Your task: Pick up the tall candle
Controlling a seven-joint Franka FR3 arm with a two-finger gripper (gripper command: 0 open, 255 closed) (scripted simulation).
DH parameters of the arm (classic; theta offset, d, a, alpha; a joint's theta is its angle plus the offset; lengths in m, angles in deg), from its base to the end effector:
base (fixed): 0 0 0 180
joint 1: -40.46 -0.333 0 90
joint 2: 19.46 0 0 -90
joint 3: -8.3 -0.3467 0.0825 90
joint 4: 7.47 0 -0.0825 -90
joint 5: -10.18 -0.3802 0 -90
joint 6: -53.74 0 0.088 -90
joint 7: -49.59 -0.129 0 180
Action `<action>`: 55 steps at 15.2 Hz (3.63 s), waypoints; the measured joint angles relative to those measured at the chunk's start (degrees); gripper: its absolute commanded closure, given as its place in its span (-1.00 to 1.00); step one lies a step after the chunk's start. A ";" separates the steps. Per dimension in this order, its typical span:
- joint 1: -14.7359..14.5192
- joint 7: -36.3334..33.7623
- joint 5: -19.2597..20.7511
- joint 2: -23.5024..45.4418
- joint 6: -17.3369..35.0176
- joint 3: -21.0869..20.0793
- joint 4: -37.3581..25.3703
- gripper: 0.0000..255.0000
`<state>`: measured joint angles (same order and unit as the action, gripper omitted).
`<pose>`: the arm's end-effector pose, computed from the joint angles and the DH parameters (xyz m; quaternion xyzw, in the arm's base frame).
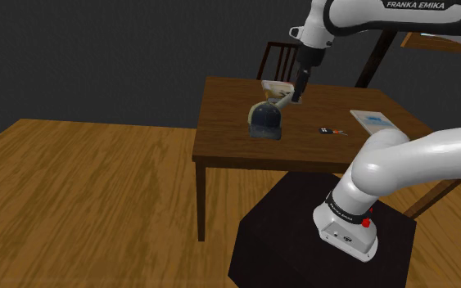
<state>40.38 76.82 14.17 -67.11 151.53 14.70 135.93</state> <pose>0.2765 -0.0461 0.5438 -0.9791 -0.2027 -0.0176 0.0020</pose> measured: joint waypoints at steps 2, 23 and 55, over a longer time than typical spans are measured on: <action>-0.18 5.43 2.68 0.66 1.35 2.57 0.91 -1.00; -8.38 64.63 17.48 32.52 28.01 33.51 -9.99 -1.00; -11.03 87.10 6.03 50.00 37.49 39.24 -18.34 1.00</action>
<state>29.35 163.93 20.21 -17.11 189.02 53.94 117.59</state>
